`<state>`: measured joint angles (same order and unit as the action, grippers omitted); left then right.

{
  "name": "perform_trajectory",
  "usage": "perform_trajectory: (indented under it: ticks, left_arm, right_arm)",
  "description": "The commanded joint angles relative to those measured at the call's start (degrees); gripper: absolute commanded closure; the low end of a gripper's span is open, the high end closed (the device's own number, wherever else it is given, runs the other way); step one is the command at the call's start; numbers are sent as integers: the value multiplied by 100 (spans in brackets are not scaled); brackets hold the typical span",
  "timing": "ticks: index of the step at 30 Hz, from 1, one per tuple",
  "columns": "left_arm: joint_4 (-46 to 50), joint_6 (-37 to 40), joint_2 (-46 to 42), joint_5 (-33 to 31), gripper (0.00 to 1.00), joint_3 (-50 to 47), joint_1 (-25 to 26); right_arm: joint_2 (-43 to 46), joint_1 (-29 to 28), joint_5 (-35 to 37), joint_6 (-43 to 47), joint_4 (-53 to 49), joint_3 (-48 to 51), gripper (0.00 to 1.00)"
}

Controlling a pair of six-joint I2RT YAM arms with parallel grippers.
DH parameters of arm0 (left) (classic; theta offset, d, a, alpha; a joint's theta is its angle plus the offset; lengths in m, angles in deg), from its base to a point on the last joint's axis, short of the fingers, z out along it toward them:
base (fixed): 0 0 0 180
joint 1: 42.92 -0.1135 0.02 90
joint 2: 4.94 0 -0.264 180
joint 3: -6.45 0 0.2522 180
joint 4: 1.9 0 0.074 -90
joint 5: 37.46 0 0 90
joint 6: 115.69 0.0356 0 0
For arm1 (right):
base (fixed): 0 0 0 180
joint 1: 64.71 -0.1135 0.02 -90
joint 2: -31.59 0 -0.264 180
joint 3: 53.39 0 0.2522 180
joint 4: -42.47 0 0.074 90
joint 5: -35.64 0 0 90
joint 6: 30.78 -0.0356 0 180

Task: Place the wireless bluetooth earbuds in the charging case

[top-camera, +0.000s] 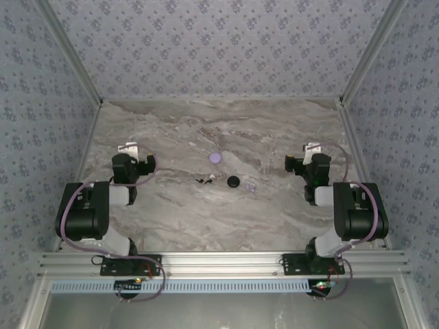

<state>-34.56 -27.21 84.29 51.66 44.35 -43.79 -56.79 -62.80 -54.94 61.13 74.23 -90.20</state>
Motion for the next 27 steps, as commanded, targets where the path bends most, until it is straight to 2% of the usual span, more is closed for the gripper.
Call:
perform_trajectory:
  ticks: [1,24,27]
  left_arm:
    - [9,46,-139,63,1,-41,-45]
    - [-26,45,-148,56,1,-59,-44]
    - [250,-13,-369,-71,1,-8,-45]
  right_arm:
    - [126,33,122,-68,-34,54,0]
    - [140,37,115,-68,-4,64,0]
    - [292,20,105,-38,-240,-5,0]
